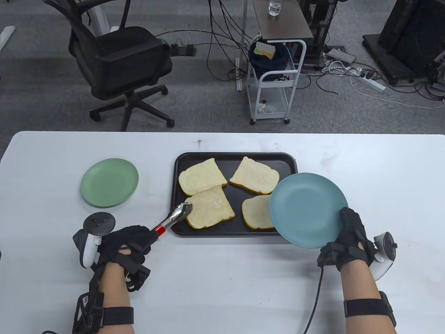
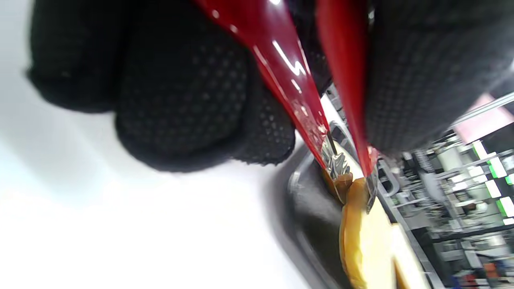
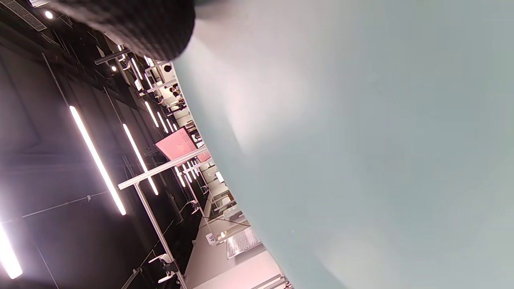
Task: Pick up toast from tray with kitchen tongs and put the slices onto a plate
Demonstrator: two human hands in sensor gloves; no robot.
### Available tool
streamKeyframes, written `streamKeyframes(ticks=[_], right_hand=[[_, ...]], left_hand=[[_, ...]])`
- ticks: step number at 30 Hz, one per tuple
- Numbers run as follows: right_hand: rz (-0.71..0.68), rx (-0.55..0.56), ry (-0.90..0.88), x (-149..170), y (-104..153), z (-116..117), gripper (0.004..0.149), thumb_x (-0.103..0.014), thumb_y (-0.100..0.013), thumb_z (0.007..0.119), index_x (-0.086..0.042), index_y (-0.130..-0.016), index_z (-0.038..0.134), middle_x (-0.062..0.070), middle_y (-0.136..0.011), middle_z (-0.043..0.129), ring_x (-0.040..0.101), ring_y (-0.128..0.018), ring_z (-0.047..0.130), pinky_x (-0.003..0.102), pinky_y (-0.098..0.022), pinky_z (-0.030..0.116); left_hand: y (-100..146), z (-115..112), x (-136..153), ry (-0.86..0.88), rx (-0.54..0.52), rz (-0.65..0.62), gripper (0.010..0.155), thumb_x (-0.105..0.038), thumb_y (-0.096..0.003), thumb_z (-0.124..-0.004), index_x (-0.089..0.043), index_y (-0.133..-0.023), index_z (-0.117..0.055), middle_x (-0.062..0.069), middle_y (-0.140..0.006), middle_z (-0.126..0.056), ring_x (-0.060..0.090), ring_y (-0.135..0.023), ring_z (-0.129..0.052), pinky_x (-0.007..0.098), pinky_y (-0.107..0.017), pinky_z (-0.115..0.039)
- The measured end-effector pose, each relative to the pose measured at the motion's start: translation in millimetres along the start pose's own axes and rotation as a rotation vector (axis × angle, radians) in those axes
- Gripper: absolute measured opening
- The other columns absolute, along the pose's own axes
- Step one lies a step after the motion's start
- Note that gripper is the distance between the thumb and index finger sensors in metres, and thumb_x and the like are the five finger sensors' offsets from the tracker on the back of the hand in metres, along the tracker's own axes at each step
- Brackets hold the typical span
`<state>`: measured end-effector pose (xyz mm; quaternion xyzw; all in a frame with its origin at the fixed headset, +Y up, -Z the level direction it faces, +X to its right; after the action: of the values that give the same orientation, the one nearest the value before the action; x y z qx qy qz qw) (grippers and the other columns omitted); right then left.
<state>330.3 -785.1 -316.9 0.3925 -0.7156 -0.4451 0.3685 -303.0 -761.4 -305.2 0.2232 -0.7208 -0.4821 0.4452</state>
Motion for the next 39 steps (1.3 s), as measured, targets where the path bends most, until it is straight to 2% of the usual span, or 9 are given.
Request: streamKeyframes(ticks=[7, 12, 14, 20, 24, 27, 35, 38, 39], right_hand=[[0.014, 0.012, -0.028, 0, 2, 0, 0.046, -0.045, -0.053, 0.065, -0.023, -0.091, 0.054, 0.016, -0.082, 0.083, 0.036, -0.048, 0.103, 0.048, -0.032, 0.090], [0.024, 0.017, -0.045, 0, 2, 1, 0.046, -0.045, -0.053, 0.065, -0.023, -0.091, 0.054, 0.016, -0.082, 0.083, 0.036, -0.048, 0.103, 0.048, -0.031, 0.090], [0.027, 0.010, -0.052, 0, 2, 2, 0.046, -0.046, -0.053, 0.065, -0.023, -0.091, 0.053, 0.016, -0.082, 0.083, 0.036, -0.048, 0.103, 0.048, -0.032, 0.090], [0.027, -0.020, -0.067, -3, 4, 6, 0.047, -0.048, -0.052, 0.063, -0.023, -0.091, 0.053, 0.016, -0.082, 0.083, 0.036, -0.049, 0.103, 0.048, -0.032, 0.090], [0.028, -0.020, -0.083, -3, 3, 4, 0.048, -0.049, -0.052, 0.061, -0.023, -0.091, 0.053, 0.016, -0.083, 0.083, 0.036, -0.049, 0.103, 0.048, -0.032, 0.090], [0.039, -0.010, -0.086, -1, 3, 2, 0.048, -0.049, -0.052, 0.061, -0.023, -0.092, 0.053, 0.016, -0.083, 0.083, 0.036, -0.049, 0.103, 0.048, -0.032, 0.090], [0.050, -0.008, -0.061, 0, 2, 2, 0.048, -0.049, -0.052, 0.061, -0.022, -0.092, 0.053, 0.017, -0.083, 0.082, 0.036, -0.049, 0.102, 0.048, -0.032, 0.090], [0.053, 0.006, -0.036, 2, 1, 1, 0.048, -0.049, -0.052, 0.061, -0.022, -0.092, 0.053, 0.017, -0.083, 0.082, 0.037, -0.049, 0.102, 0.048, -0.032, 0.090], [0.049, 0.013, -0.037, 3, 1, 0, 0.048, -0.049, -0.052, 0.061, -0.022, -0.091, 0.053, 0.017, -0.082, 0.082, 0.036, -0.048, 0.102, 0.048, -0.031, 0.090]], left_hand=[[12, 1, -20, 0.346, 0.067, -0.212, 0.064, -0.058, -0.0333, -0.100, -0.023, -0.085, -0.086, 0.008, -0.063, -0.107, 0.022, -0.028, -0.108, 0.043, -0.029, -0.094], [30, -11, -55, 0.411, 0.144, -0.363, 0.064, -0.060, -0.0351, -0.098, -0.024, -0.087, -0.084, 0.007, -0.064, -0.107, 0.021, -0.029, -0.109, 0.041, -0.030, -0.094], [36, -26, -74, 0.402, 0.180, -0.404, 0.064, -0.061, -0.0357, -0.097, -0.025, -0.087, -0.084, 0.006, -0.064, -0.106, 0.020, -0.030, -0.109, 0.041, -0.031, -0.095], [38, -91, -115, 0.302, 0.309, -0.395, 0.064, -0.061, -0.0366, -0.096, -0.026, -0.088, -0.082, 0.005, -0.065, -0.106, 0.019, -0.031, -0.109, 0.040, -0.032, -0.095], [31, -130, -128, 0.182, 0.341, -0.342, 0.064, -0.061, -0.0366, -0.096, -0.026, -0.088, -0.082, 0.005, -0.065, -0.106, 0.019, -0.030, -0.109, 0.040, -0.032, -0.095], [25, -149, -130, 0.121, 0.351, -0.311, 0.063, -0.062, -0.0368, -0.096, -0.026, -0.088, -0.082, 0.005, -0.065, -0.106, 0.018, -0.031, -0.109, 0.039, -0.032, -0.095], [20, -164, -124, 0.088, 0.372, -0.303, 0.065, -0.063, -0.0362, -0.096, -0.026, -0.088, -0.081, 0.005, -0.067, -0.105, 0.019, -0.032, -0.109, 0.040, -0.033, -0.095], [22, -159, -123, 0.102, 0.371, -0.328, 0.076, -0.071, -0.0326, -0.094, -0.027, -0.092, -0.077, 0.004, -0.076, -0.102, 0.019, -0.038, -0.108, 0.040, -0.035, -0.094], [24, -155, -124, 0.098, 0.339, -0.340, 0.078, -0.071, -0.0325, -0.094, -0.026, -0.094, -0.076, 0.004, -0.079, -0.101, 0.020, -0.039, -0.107, 0.040, -0.035, -0.093]])
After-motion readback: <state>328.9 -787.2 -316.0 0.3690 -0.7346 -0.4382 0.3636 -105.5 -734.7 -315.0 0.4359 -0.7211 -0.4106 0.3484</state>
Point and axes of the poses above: the tracker on the back of each hand, its own x axis roughly to the little-finger side, its own y axis roughly from the fingertips to the wrist, z = x × y, the point moved 2 cm from there along -y, roughly from the wrist to the fingertips
